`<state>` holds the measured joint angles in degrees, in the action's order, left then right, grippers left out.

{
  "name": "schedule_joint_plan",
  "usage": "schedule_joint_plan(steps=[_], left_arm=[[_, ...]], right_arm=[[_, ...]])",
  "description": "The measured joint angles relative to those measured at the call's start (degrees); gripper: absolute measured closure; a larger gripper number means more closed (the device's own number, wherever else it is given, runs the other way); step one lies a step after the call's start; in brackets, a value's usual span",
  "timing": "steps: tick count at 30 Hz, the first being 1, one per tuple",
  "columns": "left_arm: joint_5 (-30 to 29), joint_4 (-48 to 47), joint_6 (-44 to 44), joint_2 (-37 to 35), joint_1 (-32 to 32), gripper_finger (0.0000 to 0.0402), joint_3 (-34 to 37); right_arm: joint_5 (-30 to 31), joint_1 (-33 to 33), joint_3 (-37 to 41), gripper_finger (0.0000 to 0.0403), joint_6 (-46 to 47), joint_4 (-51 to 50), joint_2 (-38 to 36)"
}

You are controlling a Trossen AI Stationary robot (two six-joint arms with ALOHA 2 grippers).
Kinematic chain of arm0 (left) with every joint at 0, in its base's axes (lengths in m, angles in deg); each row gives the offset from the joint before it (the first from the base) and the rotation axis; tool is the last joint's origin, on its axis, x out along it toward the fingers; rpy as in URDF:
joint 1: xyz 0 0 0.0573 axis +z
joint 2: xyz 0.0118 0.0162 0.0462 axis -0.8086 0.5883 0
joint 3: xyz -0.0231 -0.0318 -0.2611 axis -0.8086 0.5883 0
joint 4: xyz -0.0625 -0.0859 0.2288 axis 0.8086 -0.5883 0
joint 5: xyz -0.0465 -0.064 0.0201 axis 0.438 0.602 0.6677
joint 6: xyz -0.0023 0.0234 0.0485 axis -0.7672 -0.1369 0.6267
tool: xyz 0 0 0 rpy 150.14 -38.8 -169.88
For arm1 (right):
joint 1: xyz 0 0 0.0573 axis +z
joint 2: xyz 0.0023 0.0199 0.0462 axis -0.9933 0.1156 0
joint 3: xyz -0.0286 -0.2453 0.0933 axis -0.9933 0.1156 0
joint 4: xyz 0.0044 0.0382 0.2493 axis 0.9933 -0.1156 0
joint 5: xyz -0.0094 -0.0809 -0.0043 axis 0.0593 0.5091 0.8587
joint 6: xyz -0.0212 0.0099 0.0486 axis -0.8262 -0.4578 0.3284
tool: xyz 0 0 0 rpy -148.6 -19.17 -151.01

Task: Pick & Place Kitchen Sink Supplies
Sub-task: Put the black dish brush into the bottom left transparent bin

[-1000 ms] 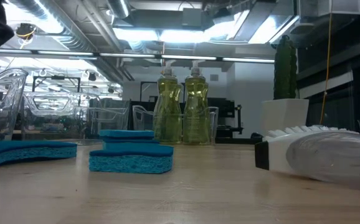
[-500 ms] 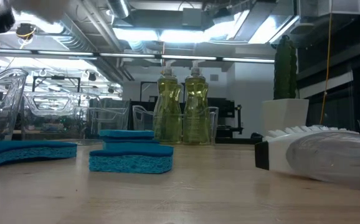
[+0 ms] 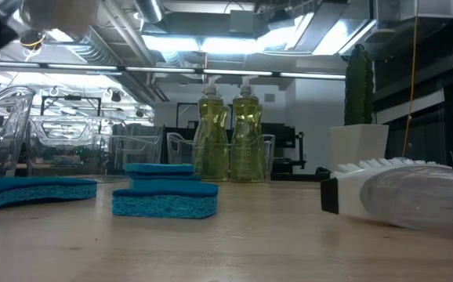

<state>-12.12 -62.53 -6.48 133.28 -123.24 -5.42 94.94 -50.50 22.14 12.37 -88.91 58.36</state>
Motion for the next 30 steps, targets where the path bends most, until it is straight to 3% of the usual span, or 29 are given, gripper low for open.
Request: schedule_joint_plan(steps=[14, 30], left_arm=[[3.96, 0.04, -11.9, 10.41, 0.0, 0.0268, -0.02], [11.76, -1.22, -18.48, 11.19, 0.07, 0.0269, -0.15]], right_arm=[[1.28, 0.0, -0.02, 0.0072, -0.09, -1.28, 0.0], [1.25, -0.01, -0.04, 0.0072, -0.44, -2.13, 0.02]])
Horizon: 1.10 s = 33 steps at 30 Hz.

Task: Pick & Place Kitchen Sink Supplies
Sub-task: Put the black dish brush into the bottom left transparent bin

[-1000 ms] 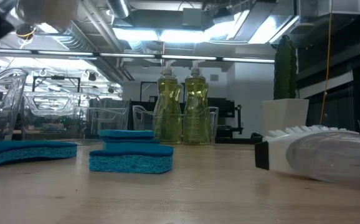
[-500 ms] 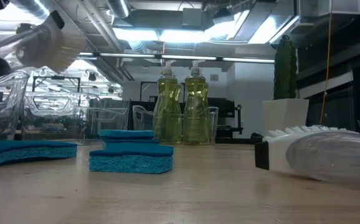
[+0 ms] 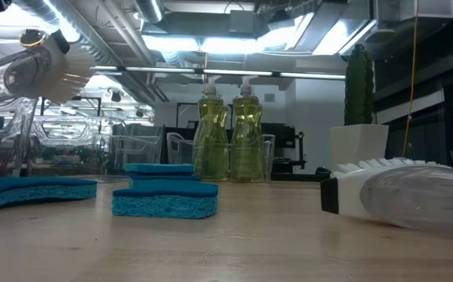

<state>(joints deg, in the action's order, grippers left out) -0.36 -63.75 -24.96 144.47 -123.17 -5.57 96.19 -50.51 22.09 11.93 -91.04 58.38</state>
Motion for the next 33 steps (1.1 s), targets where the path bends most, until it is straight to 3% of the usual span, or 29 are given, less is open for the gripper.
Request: schedule_joint_plan(steps=[6, 10, 17, 29, 33], left_arm=[[3.9, -0.93, -0.5, 0.1, 1.92, 0.0244, 0.22], [7.78, -1.72, 3.15, -0.01, 4.11, 0.0224, -0.81], [8.85, -9.45, 10.32, -2.65, 7.42, 0.0195, -6.31], [12.33, -12.99, 16.81, -8.44, 9.75, 0.019, -12.12], [10.85, -15.96, 16.36, -9.57, 9.75, 0.019, -15.32]], right_arm=[[0.0, -0.05, 0.0, 0.0072, -1.08, 0.0, 0.0], [0.0, -0.05, 0.0, 0.0072, -1.2, 0.0, 0.0], [0.02, -0.05, 0.0, 0.0072, -1.41, 0.02, 0.0], [0.52, -0.05, 0.0, 0.0072, -2.27, 0.02, 0.0], [0.94, -0.07, 0.0, 0.0072, -2.66, 0.02, 0.02]])
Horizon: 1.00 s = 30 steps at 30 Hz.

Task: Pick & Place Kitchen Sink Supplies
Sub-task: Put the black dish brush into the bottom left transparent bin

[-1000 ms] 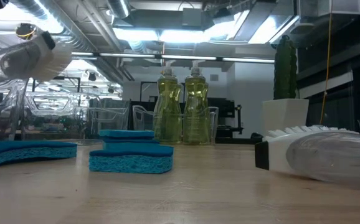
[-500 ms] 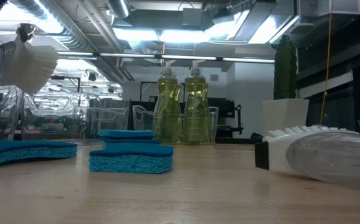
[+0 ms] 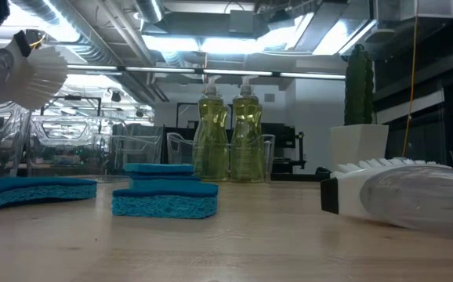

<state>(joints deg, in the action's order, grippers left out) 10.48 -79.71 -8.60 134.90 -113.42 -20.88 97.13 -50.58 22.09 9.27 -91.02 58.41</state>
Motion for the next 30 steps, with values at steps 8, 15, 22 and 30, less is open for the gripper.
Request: schedule_joint_plan(steps=[8, 15, 22, 30], left_arm=[[3.61, 6.89, 3.18, 3.28, 0.0, 0.0243, -1.01], [9.83, 10.84, 2.79, 11.27, 0.11, 0.0355, -1.01], [13.03, 16.95, 6.09, 17.83, 2.74, 0.0397, -1.01], [14.68, 25.11, 16.89, 21.78, 8.21, 0.04, -0.99]], right_arm=[[0.02, 0.0, 0.0, 0.0072, 0.0, 0.0, 0.0], [-0.02, -0.71, 0.0, 0.0072, 0.22, -2.08, 0.0], [-0.02, -0.78, 0.0, 0.0072, 0.43, -2.6, 0.0], [-0.77, -0.77, 0.0, 0.0072, -0.17, -3.89, 0.0]])
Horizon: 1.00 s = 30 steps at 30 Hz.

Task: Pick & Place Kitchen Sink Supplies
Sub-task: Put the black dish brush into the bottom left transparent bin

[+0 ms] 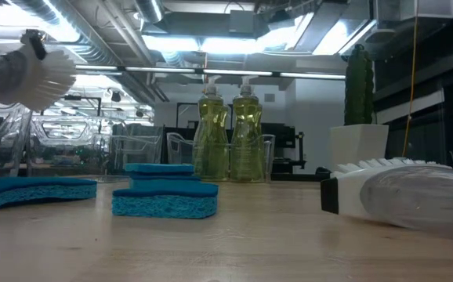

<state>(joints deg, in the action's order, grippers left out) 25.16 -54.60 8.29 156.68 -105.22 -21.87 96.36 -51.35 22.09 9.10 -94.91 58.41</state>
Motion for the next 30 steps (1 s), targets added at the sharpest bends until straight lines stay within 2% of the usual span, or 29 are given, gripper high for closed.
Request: schedule_joint_plan(steps=[7, 10, 17, 20, 24, 27, 30], left_arm=[[-0.35, 1.59, 3.93, -1.01, 3.51, 0.0399, 0.0], [-0.85, 1.63, 4.81, -2.88, 4.52, 0.04, 0.0], [-6.62, 1.84, 9.35, -8.6, 4.95, 0.0397, 0.0], [-10.39, 2.73, 13.38, -11.53, 4.93, 0.04, 0.02], [-18.28, 6.69, 24.42, -15.11, 4.93, 0.0397, 0.02], [-24.33, 9.47, 31.91, -16.96, 4.93, 0.0392, 0.02], [-29.48, 9.06, 32.13, -18.83, 5.52, 0.0389, 0.02]], right_arm=[[-4.78, 0.0, 0.0, 0.0072, 0.22, -3.31, -0.5], [-5.95, 0.0, 0.0, 0.0072, 4.92, -8.03, -1.81], [-8.96, 0.0, -0.01, 0.0072, 17.85, -20.02, -4.84], [-11.01, 0.0, -0.04, 0.0072, 27.23, -28.79, -4.72], [-13.53, -0.63, -0.04, 0.0072, 41.77, -39.83, -2.42], [-14.99, -0.68, -0.02, 0.0072, 48.7, -44.46, -0.42], [-18.89, -0.63, -0.02, 0.0072, 53.38, -47.18, 1.53]])
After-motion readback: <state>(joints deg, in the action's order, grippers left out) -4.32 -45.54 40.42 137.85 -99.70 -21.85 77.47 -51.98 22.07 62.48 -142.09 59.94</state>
